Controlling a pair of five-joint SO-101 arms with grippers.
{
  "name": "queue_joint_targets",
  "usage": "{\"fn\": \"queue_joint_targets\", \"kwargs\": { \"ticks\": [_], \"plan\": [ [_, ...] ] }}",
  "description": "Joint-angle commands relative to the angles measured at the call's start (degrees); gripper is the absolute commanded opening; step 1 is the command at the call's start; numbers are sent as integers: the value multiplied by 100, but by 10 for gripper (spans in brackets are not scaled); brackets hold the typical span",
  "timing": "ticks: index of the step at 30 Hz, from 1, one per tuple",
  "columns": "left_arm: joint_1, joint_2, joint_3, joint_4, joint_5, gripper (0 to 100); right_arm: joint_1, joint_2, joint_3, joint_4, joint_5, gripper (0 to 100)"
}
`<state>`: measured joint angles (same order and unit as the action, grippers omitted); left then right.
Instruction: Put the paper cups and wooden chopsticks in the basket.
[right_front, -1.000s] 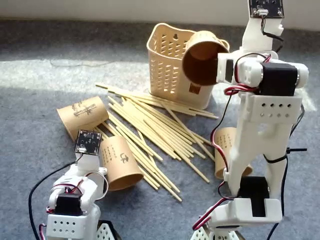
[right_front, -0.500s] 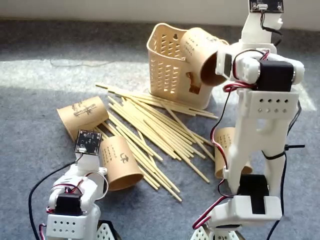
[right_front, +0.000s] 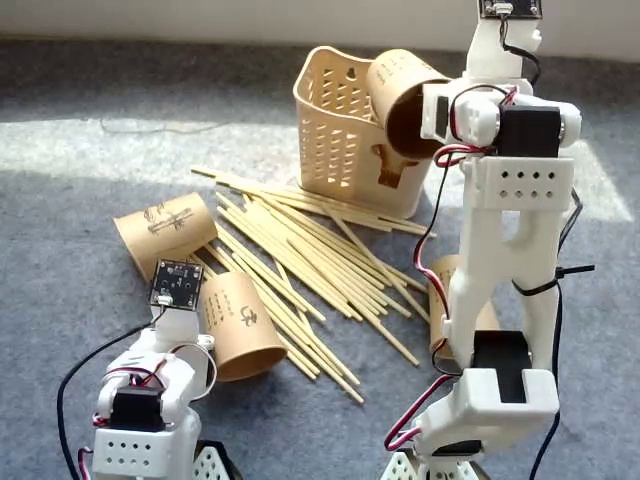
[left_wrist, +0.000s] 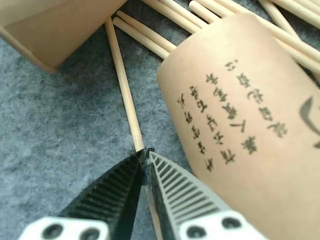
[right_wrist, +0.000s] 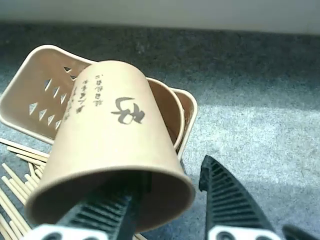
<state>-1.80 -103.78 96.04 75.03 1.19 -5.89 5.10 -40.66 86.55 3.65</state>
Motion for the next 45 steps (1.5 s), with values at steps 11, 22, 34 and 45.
{"fn": "queue_joint_targets", "kwargs": {
  "ticks": [11,22,34,45],
  "plan": [
    [-13,-57,110,26,-44,6,-84,-673,-242,-127,-53,5],
    [-13,-57,110,26,-44,6,110,154,-286,-163,-44,11],
    [-13,-57,110,26,-44,6,215,-435,-251,57,-44,162],
    [-13,-57,110,26,-44,6,84,-268,567,-1341,-1248,166]
  ]
}}
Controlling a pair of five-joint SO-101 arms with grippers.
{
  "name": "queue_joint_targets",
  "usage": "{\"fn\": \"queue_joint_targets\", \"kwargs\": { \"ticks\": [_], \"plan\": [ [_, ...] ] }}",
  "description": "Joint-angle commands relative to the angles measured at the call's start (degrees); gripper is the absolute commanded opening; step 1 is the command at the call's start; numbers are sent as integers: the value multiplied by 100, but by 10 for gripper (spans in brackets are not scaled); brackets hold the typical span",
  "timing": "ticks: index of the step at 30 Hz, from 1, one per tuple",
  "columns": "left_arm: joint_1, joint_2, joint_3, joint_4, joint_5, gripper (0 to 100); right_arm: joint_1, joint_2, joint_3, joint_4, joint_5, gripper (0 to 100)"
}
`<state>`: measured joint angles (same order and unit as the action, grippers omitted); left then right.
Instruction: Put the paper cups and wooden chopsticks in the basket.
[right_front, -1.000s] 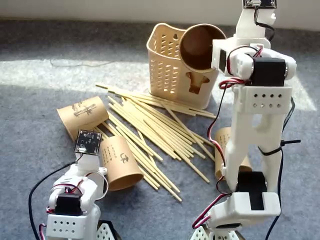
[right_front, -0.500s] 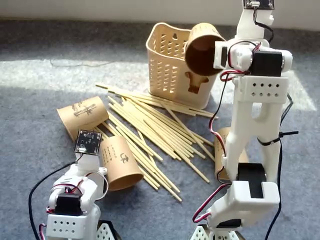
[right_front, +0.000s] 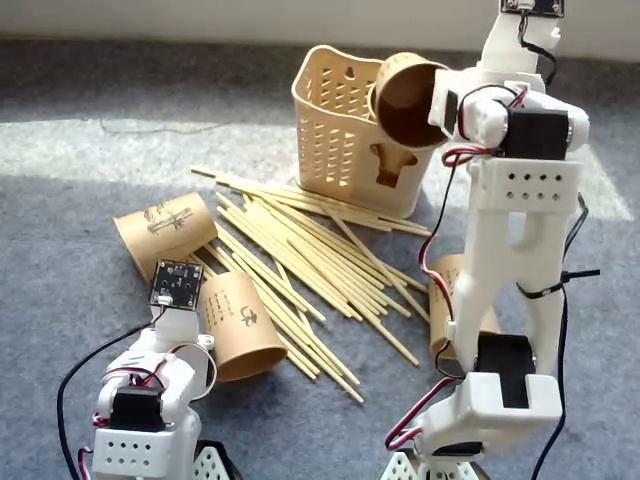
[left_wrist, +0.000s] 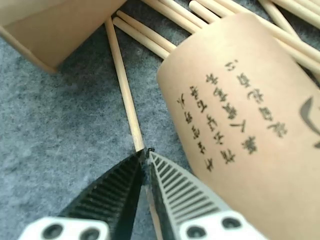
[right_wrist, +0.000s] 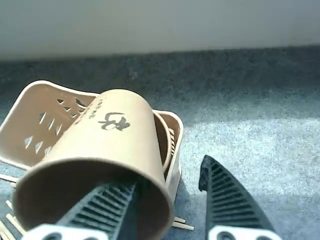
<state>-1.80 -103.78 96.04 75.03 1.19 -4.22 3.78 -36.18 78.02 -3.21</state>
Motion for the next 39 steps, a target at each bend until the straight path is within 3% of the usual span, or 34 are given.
{"fn": "queue_joint_targets", "kwargs": {
  "ticks": [1,9,18,25,32,39],
  "plan": [
    [-13,-57,110,26,-44,6,-92,-136,180,-637,-765,166],
    [-13,-57,110,26,-44,6,-136,-92,532,-1270,-1037,166],
    [-13,-57,110,26,-44,6,-409,-286,576,-840,-1002,166],
    [-13,-57,110,26,-44,6,-708,-831,822,-892,62,165],
    [-13,-57,110,26,-44,6,-875,-470,1798,-1938,123,165],
    [-13,-57,110,26,-44,6,-875,-1174,1974,-1877,123,165]
  ]
}}
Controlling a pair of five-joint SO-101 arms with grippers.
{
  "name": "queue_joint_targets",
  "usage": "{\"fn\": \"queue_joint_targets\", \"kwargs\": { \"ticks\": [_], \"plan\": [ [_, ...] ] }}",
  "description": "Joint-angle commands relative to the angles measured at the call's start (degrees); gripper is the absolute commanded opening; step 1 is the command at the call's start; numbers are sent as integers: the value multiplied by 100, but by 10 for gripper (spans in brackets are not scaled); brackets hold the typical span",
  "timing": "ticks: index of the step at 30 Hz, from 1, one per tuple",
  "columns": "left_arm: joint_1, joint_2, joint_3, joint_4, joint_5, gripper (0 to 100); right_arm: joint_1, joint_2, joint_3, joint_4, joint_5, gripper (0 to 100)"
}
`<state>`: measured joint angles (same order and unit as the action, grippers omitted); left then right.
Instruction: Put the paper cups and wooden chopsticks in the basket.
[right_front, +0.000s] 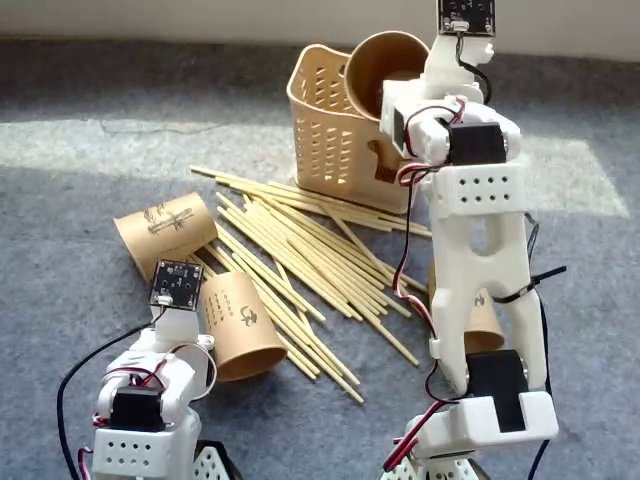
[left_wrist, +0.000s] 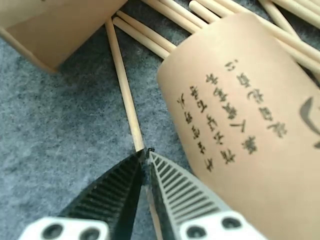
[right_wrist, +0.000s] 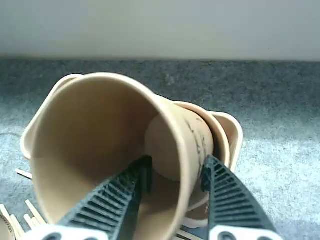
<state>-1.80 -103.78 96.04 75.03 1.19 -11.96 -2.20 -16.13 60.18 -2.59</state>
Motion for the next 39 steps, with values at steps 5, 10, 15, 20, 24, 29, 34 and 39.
{"fn": "queue_joint_targets", "kwargs": {
  "ticks": [5,10,15,20,24,29,34,39],
  "plan": [
    [-13,-57,110,26,-44,6,-22,-1165,180,-110,62,165],
    [-13,-57,110,26,-44,6,57,-1165,831,-796,53,165],
    [-13,-57,110,26,-44,6,189,-1007,1719,-2079,44,165],
    [-13,-57,110,26,-44,6,505,-1332,2097,-2369,18,165],
    [-13,-57,110,26,-44,6,523,-1657,2123,-2387,18,165],
    [-13,-57,110,26,-44,6,523,-1763,2123,-2387,18,165],
    [-13,-57,110,26,-44,6,523,-1701,2123,-2404,18,165],
    [-13,-57,110,26,-44,6,734,-1209,2492,-3327,9,165]
  ]
}}
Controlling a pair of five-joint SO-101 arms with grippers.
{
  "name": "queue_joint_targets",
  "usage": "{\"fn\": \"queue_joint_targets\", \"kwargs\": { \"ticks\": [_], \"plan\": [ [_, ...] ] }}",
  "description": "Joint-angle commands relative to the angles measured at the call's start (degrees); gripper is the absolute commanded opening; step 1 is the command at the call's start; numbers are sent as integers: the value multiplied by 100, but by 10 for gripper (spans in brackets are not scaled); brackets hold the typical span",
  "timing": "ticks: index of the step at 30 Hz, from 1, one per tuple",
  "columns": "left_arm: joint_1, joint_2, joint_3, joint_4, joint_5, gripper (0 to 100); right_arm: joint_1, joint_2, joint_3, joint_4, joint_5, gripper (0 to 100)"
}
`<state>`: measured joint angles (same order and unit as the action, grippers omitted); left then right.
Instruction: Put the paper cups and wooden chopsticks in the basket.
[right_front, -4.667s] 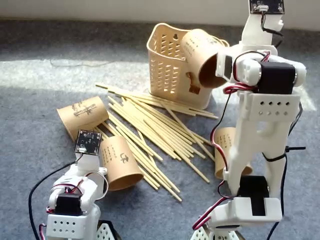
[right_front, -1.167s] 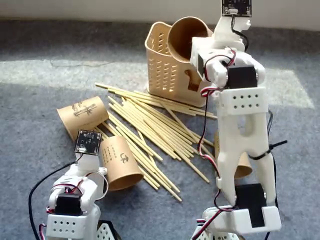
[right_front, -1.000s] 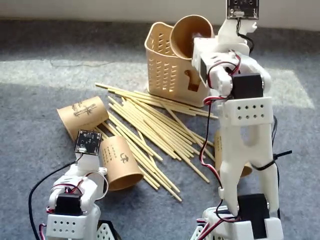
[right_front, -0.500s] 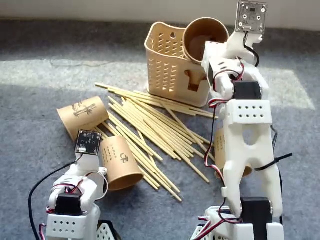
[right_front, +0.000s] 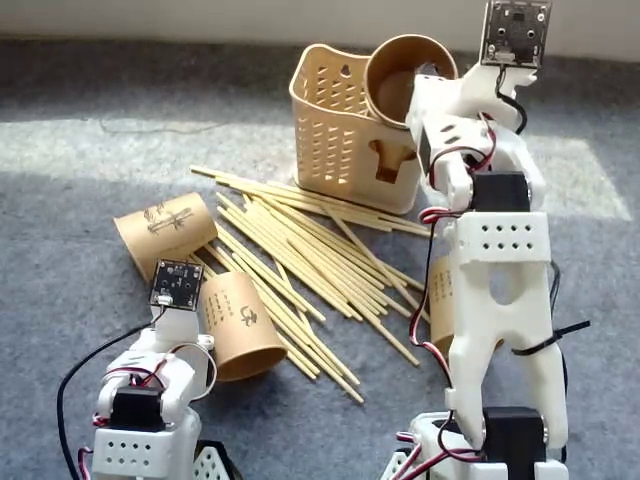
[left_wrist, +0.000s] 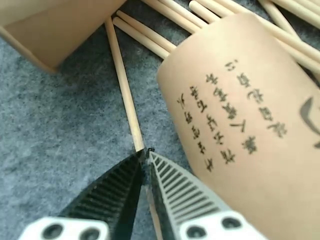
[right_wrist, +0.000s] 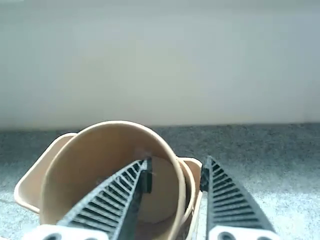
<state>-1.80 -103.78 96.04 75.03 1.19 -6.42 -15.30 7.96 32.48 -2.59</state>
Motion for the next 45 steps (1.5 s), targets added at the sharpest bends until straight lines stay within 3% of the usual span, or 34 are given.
{"fn": "queue_joint_targets", "kwargs": {
  "ticks": [1,12,19,24,30,38,45],
  "plan": [
    [-13,-57,110,26,-44,6,198,101,119,-585,9,165],
    [-13,-57,110,26,-44,6,66,-1455,822,-611,9,165],
    [-13,-57,110,26,-44,6,31,-1297,1429,-1604,18,165],
    [-13,-57,110,26,-44,6,22,-1833,1675,-1596,18,162],
    [-13,-57,110,26,-44,6,4,-2607,2167,-1622,35,5],
    [-13,-57,110,26,-44,6,-189,-3284,2237,-1587,18,6],
    [-13,-57,110,26,-44,6,-321,-4198,3231,-1437,26,6]
  ]
}}
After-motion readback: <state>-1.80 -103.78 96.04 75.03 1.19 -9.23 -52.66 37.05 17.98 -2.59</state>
